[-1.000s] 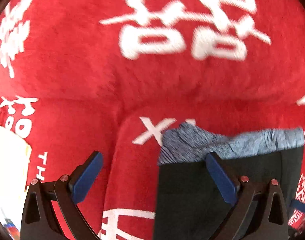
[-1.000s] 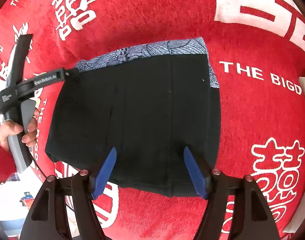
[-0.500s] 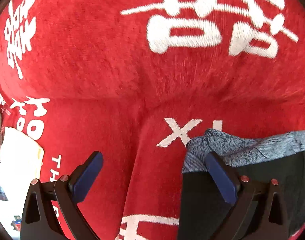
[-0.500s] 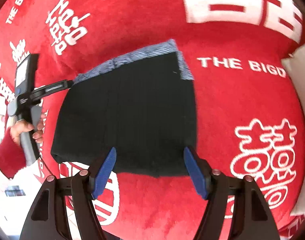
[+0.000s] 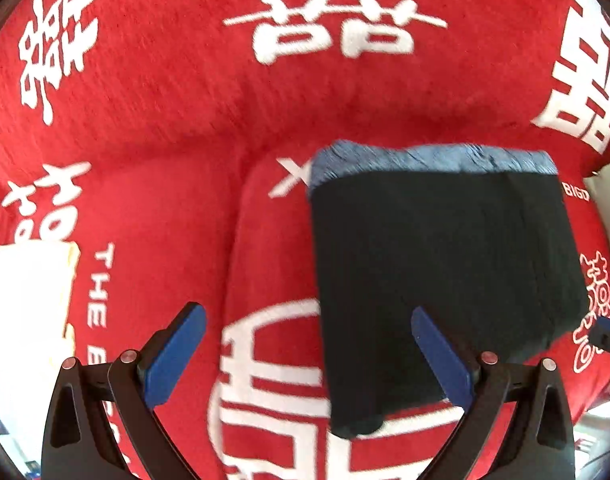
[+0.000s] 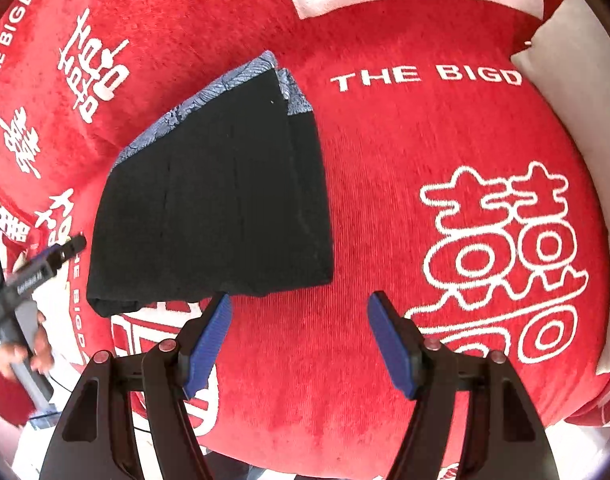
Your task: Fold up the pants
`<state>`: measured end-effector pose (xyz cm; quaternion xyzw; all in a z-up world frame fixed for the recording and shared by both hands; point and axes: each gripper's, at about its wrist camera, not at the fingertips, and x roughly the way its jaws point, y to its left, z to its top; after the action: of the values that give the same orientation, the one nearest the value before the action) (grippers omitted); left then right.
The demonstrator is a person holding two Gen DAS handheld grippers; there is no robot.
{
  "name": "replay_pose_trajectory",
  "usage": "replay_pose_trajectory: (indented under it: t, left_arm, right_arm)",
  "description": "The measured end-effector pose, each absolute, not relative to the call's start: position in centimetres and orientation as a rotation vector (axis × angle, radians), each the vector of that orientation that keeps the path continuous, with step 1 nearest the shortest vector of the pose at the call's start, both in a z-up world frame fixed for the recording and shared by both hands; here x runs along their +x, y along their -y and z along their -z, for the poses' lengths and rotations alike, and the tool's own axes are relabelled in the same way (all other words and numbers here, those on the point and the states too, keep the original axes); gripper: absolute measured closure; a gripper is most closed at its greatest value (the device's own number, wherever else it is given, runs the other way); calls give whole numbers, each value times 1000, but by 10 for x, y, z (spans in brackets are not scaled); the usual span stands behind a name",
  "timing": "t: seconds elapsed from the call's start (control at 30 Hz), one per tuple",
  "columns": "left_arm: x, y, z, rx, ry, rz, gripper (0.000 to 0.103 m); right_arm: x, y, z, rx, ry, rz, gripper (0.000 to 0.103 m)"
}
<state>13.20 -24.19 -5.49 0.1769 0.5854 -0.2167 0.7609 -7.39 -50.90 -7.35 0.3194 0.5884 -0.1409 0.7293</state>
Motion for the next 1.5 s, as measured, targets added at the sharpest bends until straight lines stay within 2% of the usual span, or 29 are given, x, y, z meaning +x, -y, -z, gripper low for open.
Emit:
replay_pose_trajectory:
  t: [0.33, 0.53, 0.73, 1.03, 1.5]
  left_arm:
    - [129, 235, 104, 387, -1358, 450, 0]
    - [137, 239, 86, 361, -1354, 540, 0]
    - [175, 242, 94, 204, -1504, 733, 0]
    - [206, 239, 142, 96, -1681, 837, 0]
    - [208, 279, 158, 90, -1659, 965, 0]
  right_arm:
    - [-73, 502, 73, 682, -1276, 300, 29]
    - [-67, 529, 75, 775, -1194, 234, 29]
    - [-49, 563, 92, 844, -1191, 152, 29]
    - [-27, 582, 136, 984, -1224, -79, 29]
    - [3, 594, 167, 1050, -1200, -314, 28]
